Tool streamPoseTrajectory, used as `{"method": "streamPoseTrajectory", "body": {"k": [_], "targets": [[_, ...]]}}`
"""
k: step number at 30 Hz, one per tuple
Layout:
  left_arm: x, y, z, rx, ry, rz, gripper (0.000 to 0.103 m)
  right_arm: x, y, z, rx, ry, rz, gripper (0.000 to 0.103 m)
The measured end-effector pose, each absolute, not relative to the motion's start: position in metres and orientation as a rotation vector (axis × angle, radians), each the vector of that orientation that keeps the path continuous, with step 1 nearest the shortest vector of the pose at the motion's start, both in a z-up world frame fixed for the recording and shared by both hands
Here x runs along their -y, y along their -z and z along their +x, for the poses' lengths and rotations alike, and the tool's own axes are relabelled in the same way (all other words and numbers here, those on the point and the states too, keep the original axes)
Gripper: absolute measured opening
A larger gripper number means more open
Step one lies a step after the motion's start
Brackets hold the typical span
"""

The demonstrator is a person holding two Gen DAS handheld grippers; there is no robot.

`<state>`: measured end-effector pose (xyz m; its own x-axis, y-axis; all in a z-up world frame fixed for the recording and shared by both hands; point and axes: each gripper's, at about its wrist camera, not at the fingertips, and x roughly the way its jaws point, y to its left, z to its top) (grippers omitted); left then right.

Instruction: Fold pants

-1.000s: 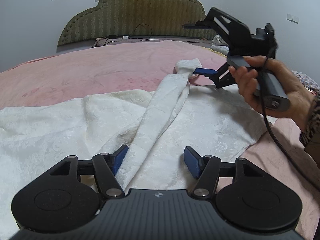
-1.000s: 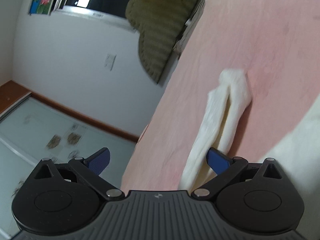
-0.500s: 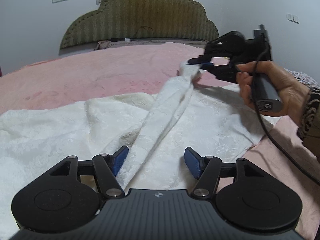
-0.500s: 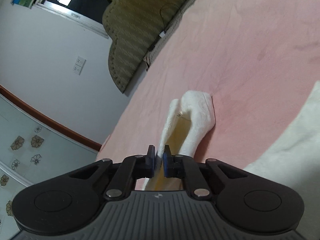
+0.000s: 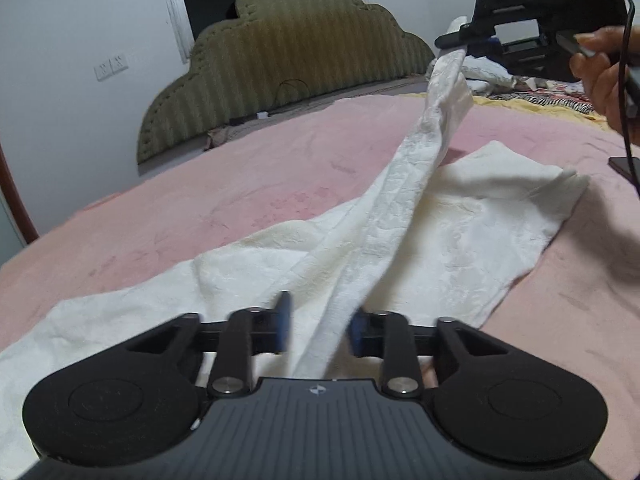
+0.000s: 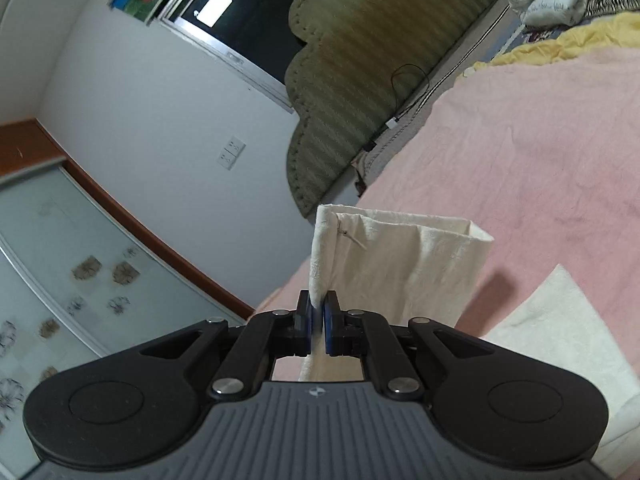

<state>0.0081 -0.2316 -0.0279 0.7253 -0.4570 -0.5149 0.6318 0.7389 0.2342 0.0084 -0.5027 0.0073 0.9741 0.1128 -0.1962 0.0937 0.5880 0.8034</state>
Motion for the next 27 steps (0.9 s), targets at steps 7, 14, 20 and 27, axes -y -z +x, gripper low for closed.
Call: {"method": "streamPoseTrajectory", "body": {"k": [7, 14, 20, 27], "targets": [[0.223, -0.007, 0.02, -0.326, 0.48, 0.297, 0.008, 0.505, -0.039, 0.021, -0.185, -0.041, 0.878, 0.006], [0.237, 0.003, 0.002, -0.361, 0.517, 0.478, 0.008, 0.49, -0.035, -0.029, -0.217, 0.027, 0.736, 0.006], [0.249, 0.041, -0.019, -0.415, 0.615, 0.593, 0.009, 0.508, 0.053, -0.068, -0.426, 0.198, 0.894, 0.006], [0.249, 0.047, -0.015, -0.428, 0.624, 0.598, 0.009, 0.513, 0.076, -0.083, -0.437, 0.216, 0.944, 0.006]]}}
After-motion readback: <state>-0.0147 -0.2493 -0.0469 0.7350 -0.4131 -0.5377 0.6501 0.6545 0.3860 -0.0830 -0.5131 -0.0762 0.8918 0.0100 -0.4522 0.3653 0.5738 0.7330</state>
